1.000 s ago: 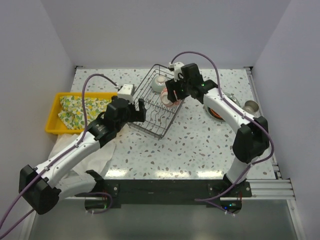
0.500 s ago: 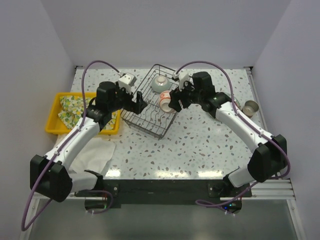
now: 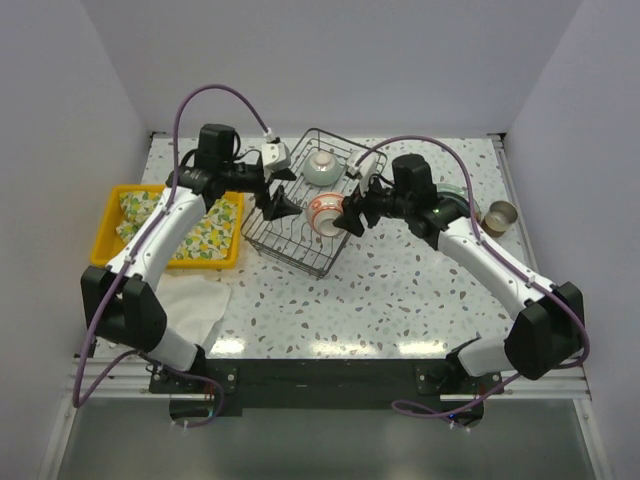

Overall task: Unload the mixed dishes from the dish rack
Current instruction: Place the bowl at the center of the board.

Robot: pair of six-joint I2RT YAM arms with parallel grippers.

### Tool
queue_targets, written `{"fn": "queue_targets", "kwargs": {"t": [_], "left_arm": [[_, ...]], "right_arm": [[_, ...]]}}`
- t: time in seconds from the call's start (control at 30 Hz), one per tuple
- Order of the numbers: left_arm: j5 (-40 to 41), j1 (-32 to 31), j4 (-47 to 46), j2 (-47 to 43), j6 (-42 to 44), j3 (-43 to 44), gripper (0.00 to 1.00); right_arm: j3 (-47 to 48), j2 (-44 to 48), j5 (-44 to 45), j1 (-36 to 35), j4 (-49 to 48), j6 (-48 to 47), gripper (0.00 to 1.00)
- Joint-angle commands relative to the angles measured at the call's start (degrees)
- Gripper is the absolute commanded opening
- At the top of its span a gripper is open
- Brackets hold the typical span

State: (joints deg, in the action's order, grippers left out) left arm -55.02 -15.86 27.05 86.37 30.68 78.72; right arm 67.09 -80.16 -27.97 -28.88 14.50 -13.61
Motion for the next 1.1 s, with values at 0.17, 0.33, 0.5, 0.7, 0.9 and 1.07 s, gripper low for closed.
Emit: {"fn": "queue_targets", "kwargs": {"t": [0.17, 0.33, 0.5, 0.7, 0.9, 1.07], "left_arm": [[-11.59, 0.39, 19.0, 11.1, 11.07, 14.26, 0.76], [-16.07, 0.39, 22.95, 14.17, 11.77, 16.9, 0.69], [-18.8, -0.23, 25.77, 15.85, 12.92, 18.05, 0.64], [-21.79, -0.93, 32.0, 18.4, 16.69, 19.8, 0.55], [-23.37, -1.28, 35.79, 19.71, 19.77, 20.51, 0.47], [-25.47, -1.37, 40.7, 21.29, 23.97, 22.26, 0.31]], "right_arm": [[0.5, 4.13, -5.87, -0.21, -8.17, -5.99, 0.13], [0.32, 4.13, -6.22, -0.21, -8.61, -6.87, 0.13], [-0.03, 3.79, -7.1, -0.21, -9.58, -7.31, 0.14], [-0.12, 3.78, -8.86, -0.3, -11.42, -6.96, 0.16], [-0.29, 3.61, -10.09, -0.29, -12.57, -6.43, 0.17], [-0.38, 3.26, -9.91, -0.21, -12.66, -6.78, 0.17]]}}
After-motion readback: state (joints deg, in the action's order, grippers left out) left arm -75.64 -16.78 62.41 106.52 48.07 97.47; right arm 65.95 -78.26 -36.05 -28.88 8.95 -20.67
